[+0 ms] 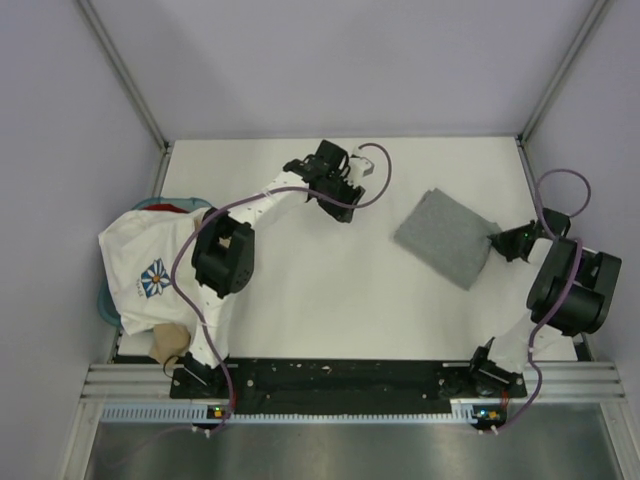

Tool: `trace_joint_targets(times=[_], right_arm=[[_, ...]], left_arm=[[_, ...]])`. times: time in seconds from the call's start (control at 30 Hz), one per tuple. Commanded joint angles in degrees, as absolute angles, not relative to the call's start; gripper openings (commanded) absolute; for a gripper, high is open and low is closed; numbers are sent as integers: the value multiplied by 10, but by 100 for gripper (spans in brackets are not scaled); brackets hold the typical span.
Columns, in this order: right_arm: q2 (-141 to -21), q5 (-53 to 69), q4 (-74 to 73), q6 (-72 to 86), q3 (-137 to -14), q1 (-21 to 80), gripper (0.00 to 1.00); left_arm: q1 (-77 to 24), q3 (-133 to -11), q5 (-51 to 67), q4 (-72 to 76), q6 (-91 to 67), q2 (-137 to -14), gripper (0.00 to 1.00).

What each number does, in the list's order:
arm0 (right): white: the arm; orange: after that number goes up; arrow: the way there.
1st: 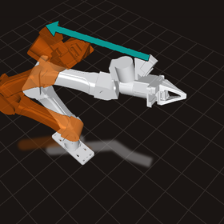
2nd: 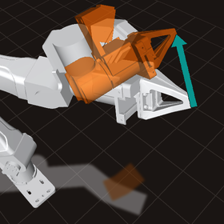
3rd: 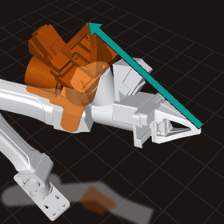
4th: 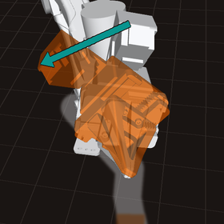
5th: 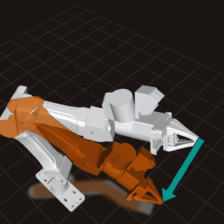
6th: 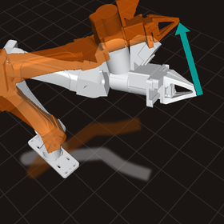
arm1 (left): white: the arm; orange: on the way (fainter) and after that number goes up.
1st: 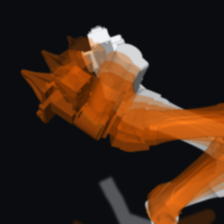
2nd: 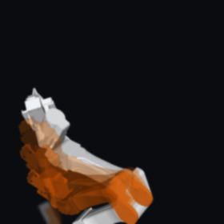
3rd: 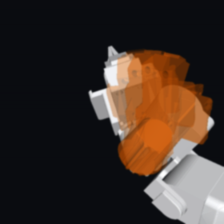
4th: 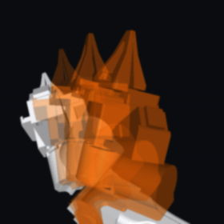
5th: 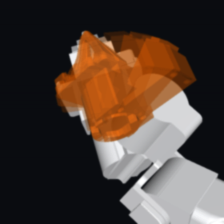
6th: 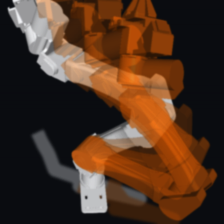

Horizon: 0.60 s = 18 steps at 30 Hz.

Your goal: Fold and stack the t-shirts

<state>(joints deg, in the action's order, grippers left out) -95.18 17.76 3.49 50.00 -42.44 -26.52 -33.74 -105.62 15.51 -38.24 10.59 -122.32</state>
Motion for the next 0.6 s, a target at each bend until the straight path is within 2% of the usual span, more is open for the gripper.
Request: trace_joint_targets(times=[0.0,0.33,0.57], right_arm=[[-969,103,107,580,-465,-290,0],[-1035,52,195,707,-476,-280,0],[-1082,21,166,733,-545,-230,0]], left_arm=[[-330,-1051,135,-386,124,-1179,53],[-328,-1062,129,-390,125,-1180,54],[-329,-1059,104,-397,130,-1176,54]])
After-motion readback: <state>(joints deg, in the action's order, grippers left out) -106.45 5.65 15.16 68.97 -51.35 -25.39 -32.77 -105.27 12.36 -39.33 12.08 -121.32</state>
